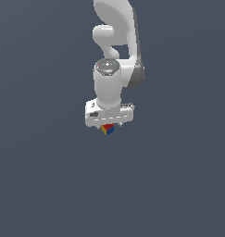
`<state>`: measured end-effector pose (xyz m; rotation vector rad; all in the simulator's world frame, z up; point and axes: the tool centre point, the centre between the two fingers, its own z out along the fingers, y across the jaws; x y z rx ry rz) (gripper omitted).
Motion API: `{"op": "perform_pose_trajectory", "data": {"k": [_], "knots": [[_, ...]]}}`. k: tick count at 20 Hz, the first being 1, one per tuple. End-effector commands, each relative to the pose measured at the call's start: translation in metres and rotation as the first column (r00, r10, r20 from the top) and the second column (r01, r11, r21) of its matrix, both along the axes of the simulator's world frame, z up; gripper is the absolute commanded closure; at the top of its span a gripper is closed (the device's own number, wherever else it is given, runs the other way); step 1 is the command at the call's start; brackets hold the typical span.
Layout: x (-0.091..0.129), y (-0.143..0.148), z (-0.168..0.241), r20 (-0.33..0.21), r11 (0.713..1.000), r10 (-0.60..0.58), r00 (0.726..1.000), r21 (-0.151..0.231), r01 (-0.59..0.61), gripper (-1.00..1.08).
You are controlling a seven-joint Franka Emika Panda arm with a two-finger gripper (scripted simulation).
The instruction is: Pick up the object and move it to a goal position.
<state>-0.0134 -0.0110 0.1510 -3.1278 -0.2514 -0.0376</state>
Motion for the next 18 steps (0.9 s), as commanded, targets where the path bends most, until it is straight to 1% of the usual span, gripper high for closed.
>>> {"op": "perform_pose_trajectory", "data": {"k": [1, 6, 12, 18], "knots": [[-0.008, -0.002, -0.009, -0.003, 0.999, 0.050, 0.999, -0.003, -0.050, -0.92], [-0.028, -0.007, -0.029, -0.010, 0.984, 0.177, 0.984, -0.007, -0.177, -0.92], [-0.052, -0.011, -0.049, -0.018, 0.949, 0.315, 0.949, -0.008, -0.315, -0.92], [-0.068, -0.013, -0.062, -0.022, 0.916, 0.401, 0.916, -0.007, -0.401, -0.92]]}}
